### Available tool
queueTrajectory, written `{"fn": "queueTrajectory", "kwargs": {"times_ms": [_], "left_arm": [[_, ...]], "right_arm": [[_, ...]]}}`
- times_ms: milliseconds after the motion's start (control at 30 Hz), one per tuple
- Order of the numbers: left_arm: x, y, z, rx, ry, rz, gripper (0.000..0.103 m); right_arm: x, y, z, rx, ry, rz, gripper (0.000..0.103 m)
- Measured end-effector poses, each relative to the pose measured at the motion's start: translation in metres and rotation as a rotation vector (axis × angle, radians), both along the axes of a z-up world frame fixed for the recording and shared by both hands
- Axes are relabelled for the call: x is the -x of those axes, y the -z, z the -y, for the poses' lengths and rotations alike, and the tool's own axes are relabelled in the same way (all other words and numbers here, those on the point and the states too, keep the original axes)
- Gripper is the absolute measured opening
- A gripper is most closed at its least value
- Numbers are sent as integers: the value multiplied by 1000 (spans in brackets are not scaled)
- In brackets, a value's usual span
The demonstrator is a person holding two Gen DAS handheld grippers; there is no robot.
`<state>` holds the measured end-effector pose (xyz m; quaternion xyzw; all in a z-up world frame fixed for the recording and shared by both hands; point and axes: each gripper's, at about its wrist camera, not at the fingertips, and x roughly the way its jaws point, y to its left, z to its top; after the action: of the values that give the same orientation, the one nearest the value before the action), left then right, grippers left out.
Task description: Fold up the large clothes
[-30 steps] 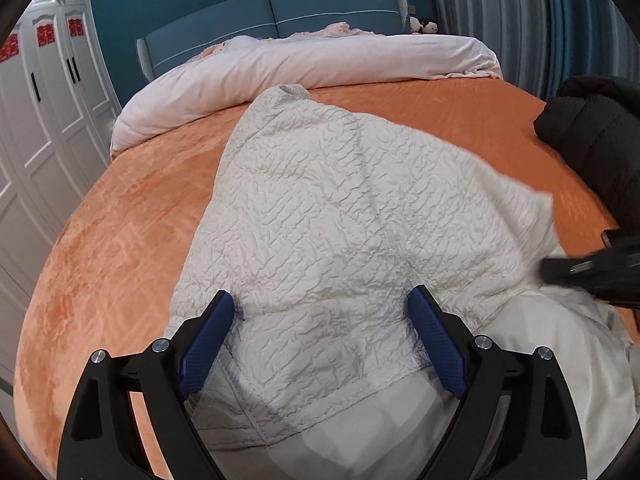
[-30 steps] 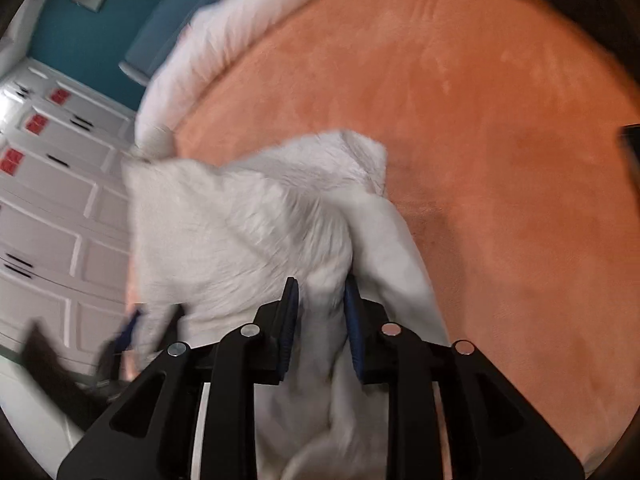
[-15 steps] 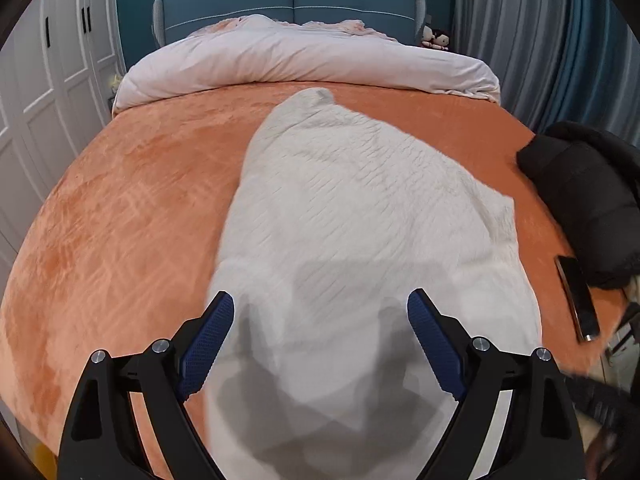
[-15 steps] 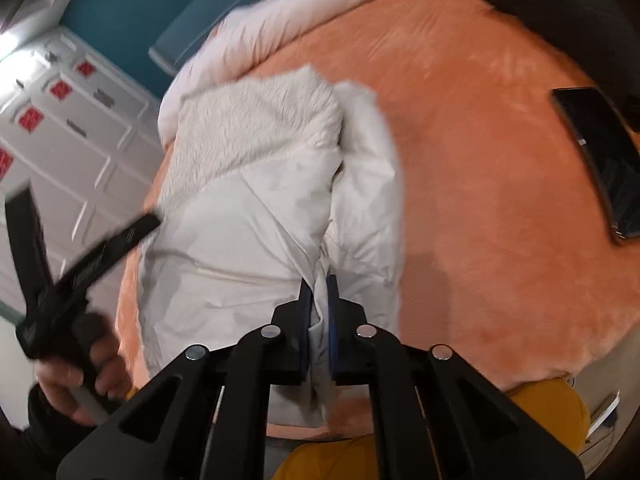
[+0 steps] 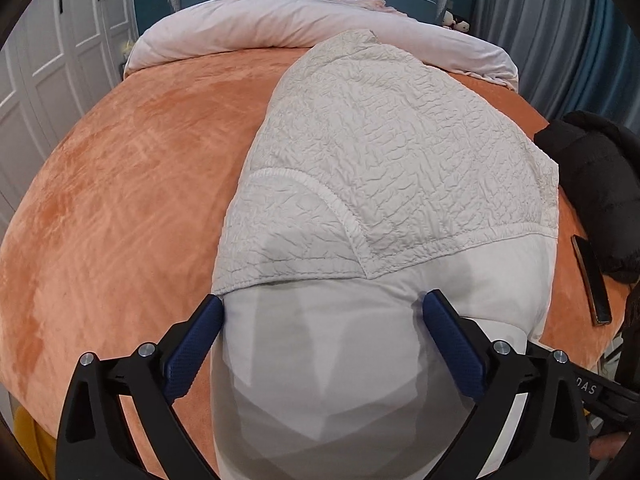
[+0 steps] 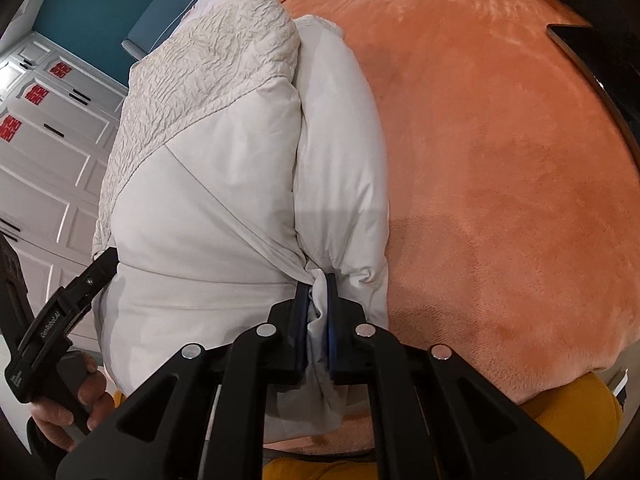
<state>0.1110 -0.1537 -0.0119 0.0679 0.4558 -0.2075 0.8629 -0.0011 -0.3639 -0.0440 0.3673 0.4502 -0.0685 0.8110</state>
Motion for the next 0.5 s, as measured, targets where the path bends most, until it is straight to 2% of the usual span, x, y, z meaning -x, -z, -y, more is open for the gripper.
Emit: {"fn": "queueTrajectory", "kwargs": {"times_ms": [267,333,367,400,467,500], "left_arm": [[3,0,2,-13,-7,5,98],[3,-2,2,-15,-12,-1,98],[3,-2,1,-18,-13,-3,98],[3,-4,0,-24,-11,-2,98],[4,-5,-1,-27,-13,-1,98],[4,-4,-1,-22,-15,-4,98]], "right_arm": [[3,3,0,25,-4,-8,5],[2,-4,-2,37,11,-19,7],[4,-14,-5,56,26,-28,10],[8,-33,-11,118,63,-28,12],[14,-66,-23,220,78,31,12],[12,-85,-34,268,47,72,12]]}}
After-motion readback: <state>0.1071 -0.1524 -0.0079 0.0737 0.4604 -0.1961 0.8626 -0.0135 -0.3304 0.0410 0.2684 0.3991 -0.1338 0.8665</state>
